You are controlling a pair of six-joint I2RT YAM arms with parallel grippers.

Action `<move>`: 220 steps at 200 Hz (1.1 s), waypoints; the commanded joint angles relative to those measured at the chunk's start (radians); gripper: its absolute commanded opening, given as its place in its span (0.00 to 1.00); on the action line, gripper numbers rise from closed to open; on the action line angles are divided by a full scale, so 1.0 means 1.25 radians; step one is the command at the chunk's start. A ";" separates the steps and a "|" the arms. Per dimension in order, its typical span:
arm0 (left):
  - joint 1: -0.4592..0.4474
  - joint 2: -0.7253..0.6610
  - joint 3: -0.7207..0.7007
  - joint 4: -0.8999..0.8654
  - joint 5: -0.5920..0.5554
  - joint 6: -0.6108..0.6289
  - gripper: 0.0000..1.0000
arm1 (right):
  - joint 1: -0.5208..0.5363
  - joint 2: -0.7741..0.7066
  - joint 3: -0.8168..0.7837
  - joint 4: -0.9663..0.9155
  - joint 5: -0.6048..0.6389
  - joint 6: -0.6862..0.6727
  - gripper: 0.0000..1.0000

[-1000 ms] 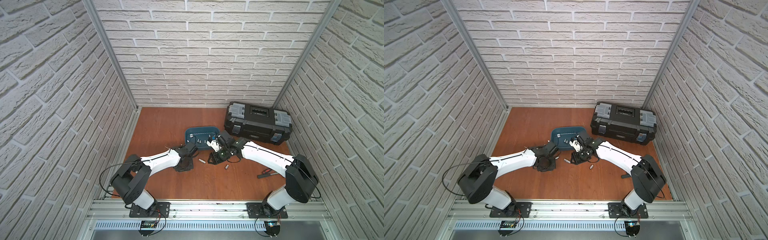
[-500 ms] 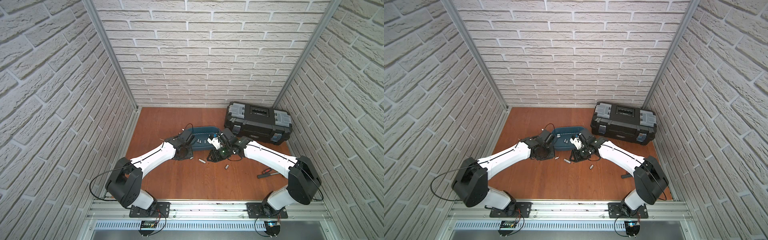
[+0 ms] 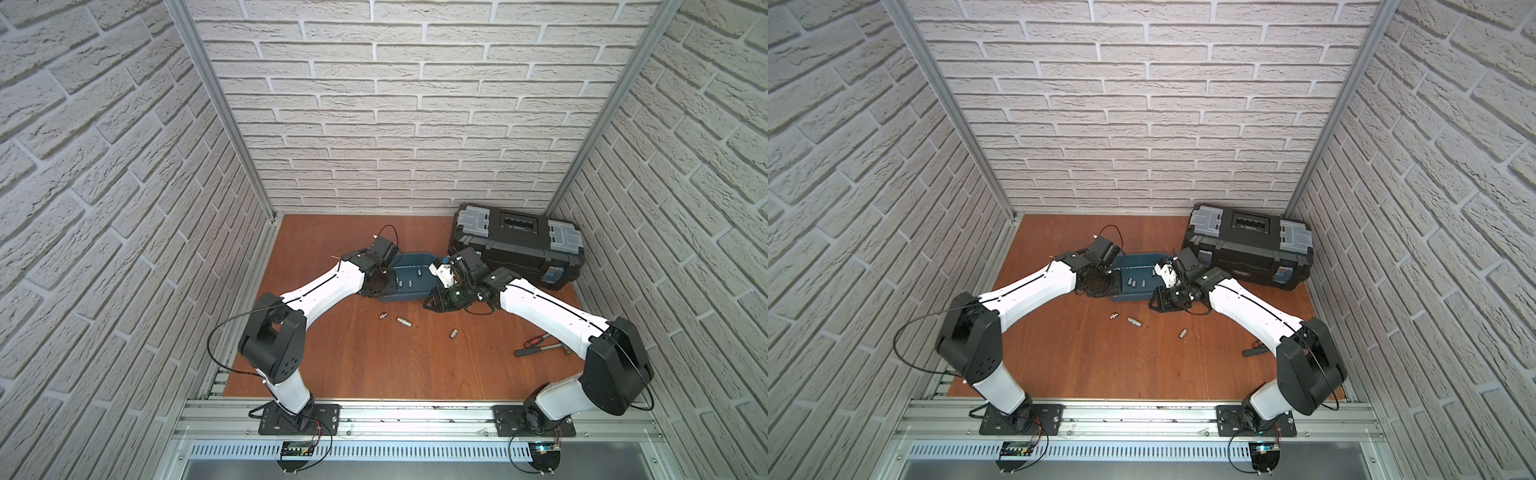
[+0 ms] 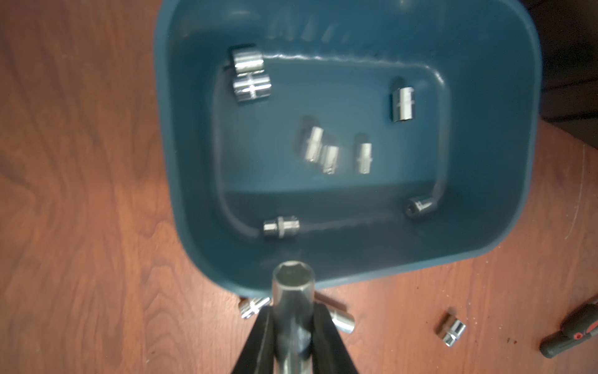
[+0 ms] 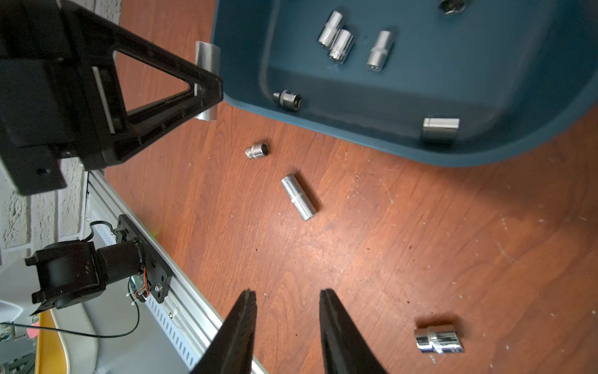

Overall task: Put the socket on the desktop into the storage box
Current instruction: Place the socket head in the storage box.

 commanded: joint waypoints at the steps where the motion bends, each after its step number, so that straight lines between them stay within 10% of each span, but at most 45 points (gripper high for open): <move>1: 0.008 0.036 0.054 -0.006 0.021 0.032 0.18 | -0.010 -0.028 0.005 -0.002 0.018 0.012 0.39; 220: 0.055 0.351 0.304 -0.031 0.058 0.093 0.21 | -0.025 -0.008 0.020 -0.013 0.056 0.029 0.39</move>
